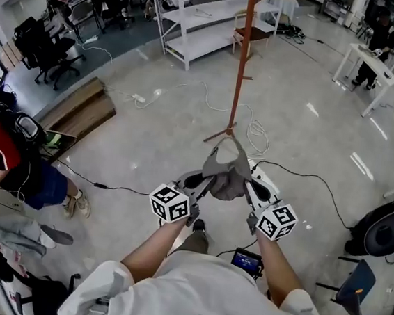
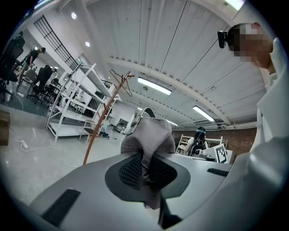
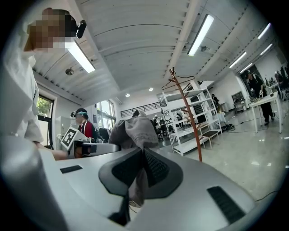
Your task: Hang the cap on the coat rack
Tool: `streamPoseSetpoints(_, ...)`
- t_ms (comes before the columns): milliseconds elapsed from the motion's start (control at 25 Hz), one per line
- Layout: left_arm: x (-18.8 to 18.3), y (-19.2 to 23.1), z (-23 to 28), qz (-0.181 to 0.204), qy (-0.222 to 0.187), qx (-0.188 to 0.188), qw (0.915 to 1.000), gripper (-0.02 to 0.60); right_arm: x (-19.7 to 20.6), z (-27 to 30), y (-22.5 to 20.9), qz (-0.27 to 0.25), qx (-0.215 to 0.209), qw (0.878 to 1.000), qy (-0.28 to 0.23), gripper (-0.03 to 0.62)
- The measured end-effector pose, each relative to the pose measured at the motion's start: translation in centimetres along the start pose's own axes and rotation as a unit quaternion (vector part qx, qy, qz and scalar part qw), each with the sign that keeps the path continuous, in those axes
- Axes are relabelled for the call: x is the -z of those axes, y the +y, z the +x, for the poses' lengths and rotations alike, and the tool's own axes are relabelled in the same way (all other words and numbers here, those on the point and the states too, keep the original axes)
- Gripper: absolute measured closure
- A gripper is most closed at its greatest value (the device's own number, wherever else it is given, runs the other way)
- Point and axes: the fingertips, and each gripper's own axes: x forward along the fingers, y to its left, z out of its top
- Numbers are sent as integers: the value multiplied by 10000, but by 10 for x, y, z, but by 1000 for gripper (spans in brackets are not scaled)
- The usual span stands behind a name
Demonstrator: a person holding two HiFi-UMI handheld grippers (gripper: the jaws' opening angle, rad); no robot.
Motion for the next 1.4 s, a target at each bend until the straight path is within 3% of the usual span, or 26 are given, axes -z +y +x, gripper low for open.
streamPoseSetpoints(320, -24, 90, 54, -148, 16, 125, 9998, 551, -3, 92, -63, 112, 32, 9999, 109, 566)
streamPoseSetpoints(720, -71, 186, 90, -334, -32, 173, 9993, 551, -23, 200, -96, 185, 131, 9995, 221, 565)
streamPoseSetpoints(1000, -84, 208, 111, -315, -32, 304, 9990, 551, -30, 228, -112, 127, 211, 9994, 248, 565)
streamPoseSetpoints(1400, -69, 228, 154, -329, 86, 417, 9986, 550, -19, 236, -157, 213, 387, 9988, 226, 565)
